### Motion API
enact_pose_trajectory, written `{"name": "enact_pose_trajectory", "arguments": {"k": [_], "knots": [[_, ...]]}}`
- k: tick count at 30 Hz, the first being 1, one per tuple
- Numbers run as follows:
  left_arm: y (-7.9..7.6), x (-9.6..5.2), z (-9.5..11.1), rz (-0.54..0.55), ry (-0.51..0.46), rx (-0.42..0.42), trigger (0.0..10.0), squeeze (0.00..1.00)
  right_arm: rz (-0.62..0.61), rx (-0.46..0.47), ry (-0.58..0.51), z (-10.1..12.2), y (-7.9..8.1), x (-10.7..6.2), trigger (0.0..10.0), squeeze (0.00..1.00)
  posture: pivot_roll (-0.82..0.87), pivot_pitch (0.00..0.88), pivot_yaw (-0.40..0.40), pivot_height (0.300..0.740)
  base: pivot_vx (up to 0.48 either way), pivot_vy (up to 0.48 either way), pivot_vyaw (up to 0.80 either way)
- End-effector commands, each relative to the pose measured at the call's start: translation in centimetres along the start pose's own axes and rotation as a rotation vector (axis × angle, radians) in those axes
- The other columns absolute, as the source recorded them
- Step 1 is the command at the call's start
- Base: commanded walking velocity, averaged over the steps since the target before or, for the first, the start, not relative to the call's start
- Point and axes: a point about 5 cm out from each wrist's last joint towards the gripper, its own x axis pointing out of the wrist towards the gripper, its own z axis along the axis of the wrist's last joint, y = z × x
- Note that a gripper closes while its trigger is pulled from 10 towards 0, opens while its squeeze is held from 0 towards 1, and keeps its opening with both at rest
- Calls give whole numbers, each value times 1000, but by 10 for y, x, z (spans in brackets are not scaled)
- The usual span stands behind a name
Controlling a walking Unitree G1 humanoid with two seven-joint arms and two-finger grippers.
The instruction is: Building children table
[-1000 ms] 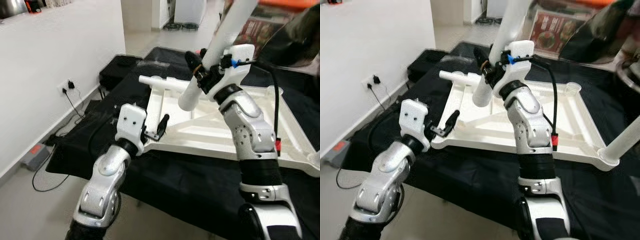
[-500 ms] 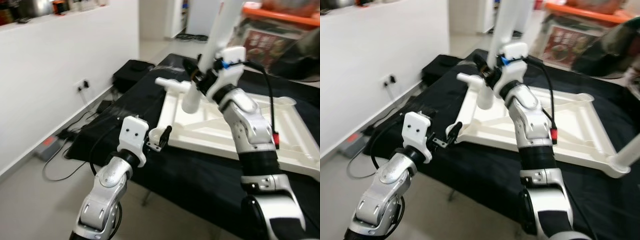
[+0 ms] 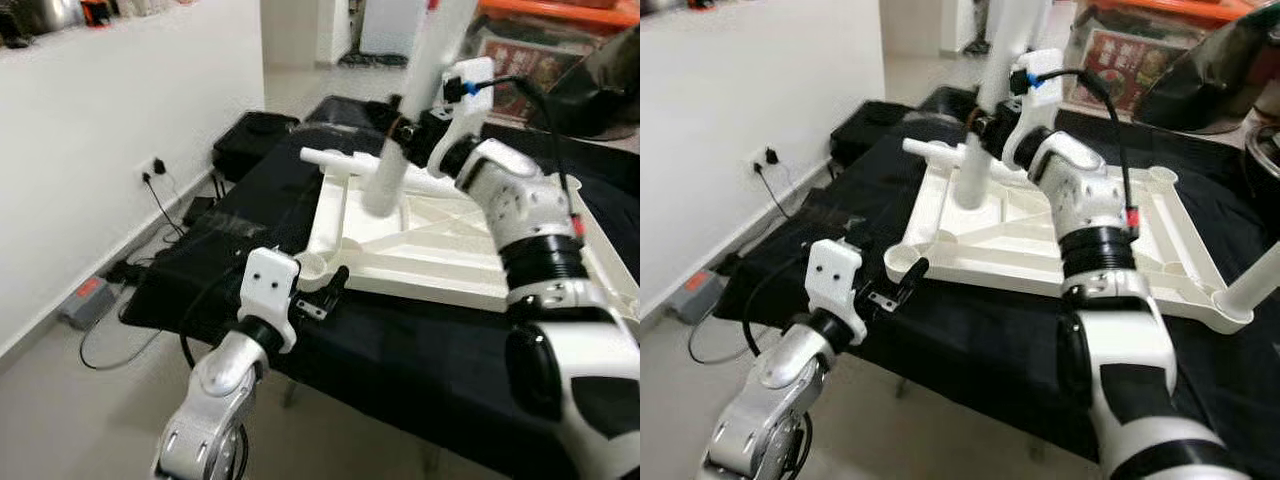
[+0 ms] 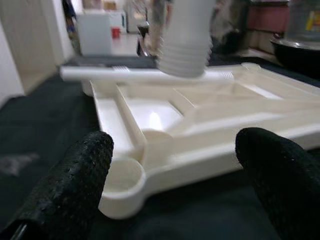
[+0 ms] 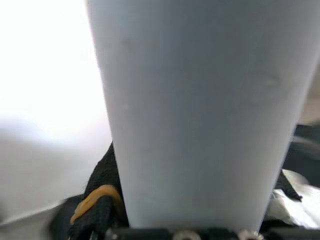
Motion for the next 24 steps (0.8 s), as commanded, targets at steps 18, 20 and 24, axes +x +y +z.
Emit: {"name": "enact_pose_trajectory", "arguments": {"k": [18,20,24], "knots": [[-19,-25,9,-42,29,-70,10000,0,185,-23,-67,8,43,61,10000,0,170,251,-134,740,0,0,0],[-16,-24,12,-26,18,-54,10000,0,-7,-35,-105,12,32,62,10000,0,169,234,-134,740,0,0,0],[-8,-17,21,25,-15,-40,10000,0,-327,-25,-198,17,9,50,10000,0,172,215,-131,740,0,0,0]]}}
